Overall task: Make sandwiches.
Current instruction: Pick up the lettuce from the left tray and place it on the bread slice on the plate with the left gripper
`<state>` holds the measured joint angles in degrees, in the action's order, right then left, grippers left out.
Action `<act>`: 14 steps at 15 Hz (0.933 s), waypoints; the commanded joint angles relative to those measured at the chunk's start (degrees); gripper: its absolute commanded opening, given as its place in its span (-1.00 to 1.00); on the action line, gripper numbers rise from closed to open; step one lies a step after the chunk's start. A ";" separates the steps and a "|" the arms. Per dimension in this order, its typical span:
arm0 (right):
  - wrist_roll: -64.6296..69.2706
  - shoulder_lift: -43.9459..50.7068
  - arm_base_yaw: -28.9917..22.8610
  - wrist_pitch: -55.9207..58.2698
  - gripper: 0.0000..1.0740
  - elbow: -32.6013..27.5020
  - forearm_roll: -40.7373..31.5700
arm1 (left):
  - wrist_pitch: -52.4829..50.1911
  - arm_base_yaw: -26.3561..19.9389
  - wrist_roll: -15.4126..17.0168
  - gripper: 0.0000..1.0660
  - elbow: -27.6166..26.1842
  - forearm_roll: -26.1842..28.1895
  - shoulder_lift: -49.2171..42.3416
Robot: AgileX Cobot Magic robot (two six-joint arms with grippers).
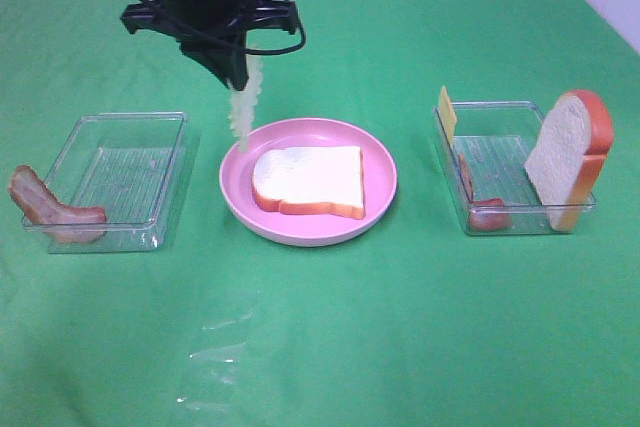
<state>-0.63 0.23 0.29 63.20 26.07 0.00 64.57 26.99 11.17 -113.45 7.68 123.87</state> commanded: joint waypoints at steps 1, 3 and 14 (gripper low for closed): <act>-0.40 0.52 0.29 -0.34 0.83 -0.23 0.00 | -4.35 1.66 -3.04 -1.00 -0.29 8.71 -0.40; -0.40 0.52 0.29 -0.34 0.83 -0.23 0.00 | -6.53 2.81 -6.70 -1.00 -0.29 15.87 0.06; -0.40 0.52 0.29 -0.34 0.83 -0.23 0.00 | -7.56 3.61 -21.31 -1.00 -0.11 34.38 9.05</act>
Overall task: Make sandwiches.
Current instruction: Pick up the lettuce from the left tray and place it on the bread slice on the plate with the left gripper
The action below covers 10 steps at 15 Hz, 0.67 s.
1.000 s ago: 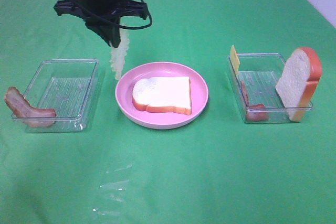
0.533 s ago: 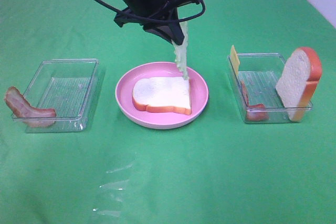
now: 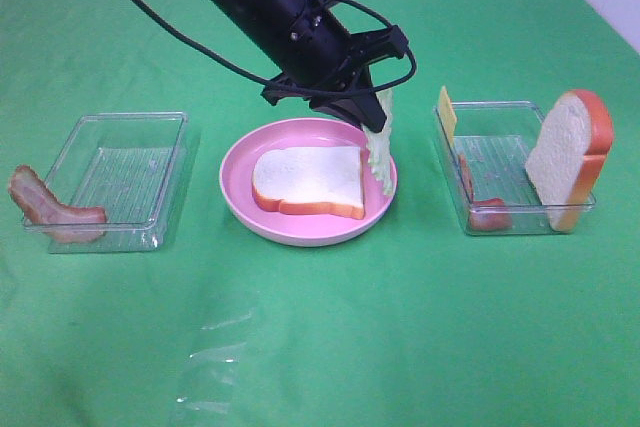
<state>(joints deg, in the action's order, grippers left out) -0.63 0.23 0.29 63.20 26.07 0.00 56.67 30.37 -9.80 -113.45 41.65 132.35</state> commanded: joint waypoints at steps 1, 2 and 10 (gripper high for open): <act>-0.40 0.52 0.29 -0.34 0.83 -0.23 0.00 | 0.23 0.23 -0.34 -1.00 -0.11 -1.55 0.69; -0.40 0.52 0.29 -0.34 0.83 -0.23 0.00 | 0.23 0.23 -0.23 -1.00 -0.11 -3.78 0.69; -0.40 0.52 0.29 -0.34 0.83 -0.23 0.00 | 0.17 0.23 5.50 -1.00 -0.11 -21.14 0.69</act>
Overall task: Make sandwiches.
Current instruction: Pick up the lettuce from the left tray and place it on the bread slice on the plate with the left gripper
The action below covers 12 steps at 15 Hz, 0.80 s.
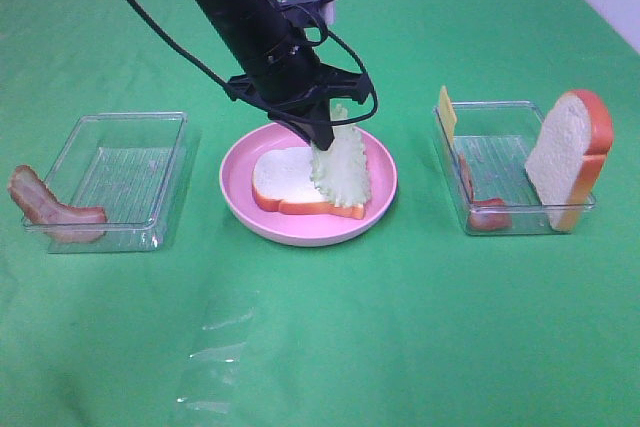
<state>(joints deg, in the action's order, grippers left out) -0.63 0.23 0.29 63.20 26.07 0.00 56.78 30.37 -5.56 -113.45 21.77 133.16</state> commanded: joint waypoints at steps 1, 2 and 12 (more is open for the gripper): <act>-0.40 0.52 0.29 -0.34 0.83 -0.23 0.00 | 0.06 0.23 2.46 -1.00 -0.11 -3.21 -0.11; -0.40 0.52 0.29 -0.34 0.83 -0.23 0.00 | 0.17 0.23 3.55 -1.00 -0.11 -4.70 -0.11; -0.40 0.52 0.29 -0.34 0.83 -0.23 0.00 | 1.38 0.23 9.22 -1.00 -0.11 -10.43 -0.11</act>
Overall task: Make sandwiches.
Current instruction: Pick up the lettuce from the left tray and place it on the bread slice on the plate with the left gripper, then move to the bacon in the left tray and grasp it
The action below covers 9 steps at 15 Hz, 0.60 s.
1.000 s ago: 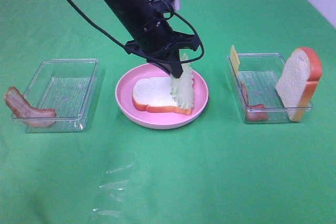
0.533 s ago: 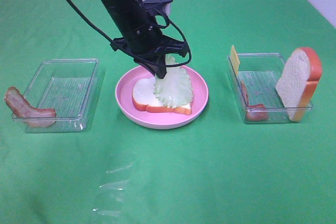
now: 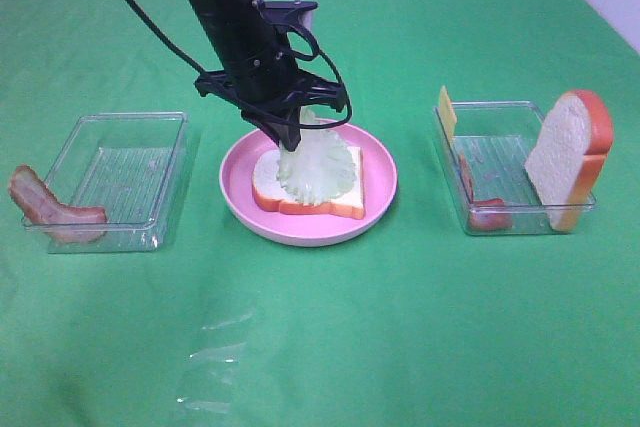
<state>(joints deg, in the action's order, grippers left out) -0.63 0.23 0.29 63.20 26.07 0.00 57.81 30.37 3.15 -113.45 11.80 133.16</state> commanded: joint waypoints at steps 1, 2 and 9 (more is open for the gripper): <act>-0.40 0.52 0.29 -0.34 0.83 -0.23 0.00 | 0.34 0.23 0.52 -1.00 -0.11 -0.40 -0.11; -0.40 0.52 0.29 -0.34 0.83 -0.23 0.00 | 0.40 0.23 0.52 -0.96 -0.11 -0.40 -0.11; -0.40 0.52 0.29 -0.34 0.83 -0.23 0.00 | 4.35 0.23 2.46 0.91 -0.23 -5.39 -4.01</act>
<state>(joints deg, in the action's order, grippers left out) -0.63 0.23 0.29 63.20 26.07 0.00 60.73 30.37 5.10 -113.45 6.76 130.63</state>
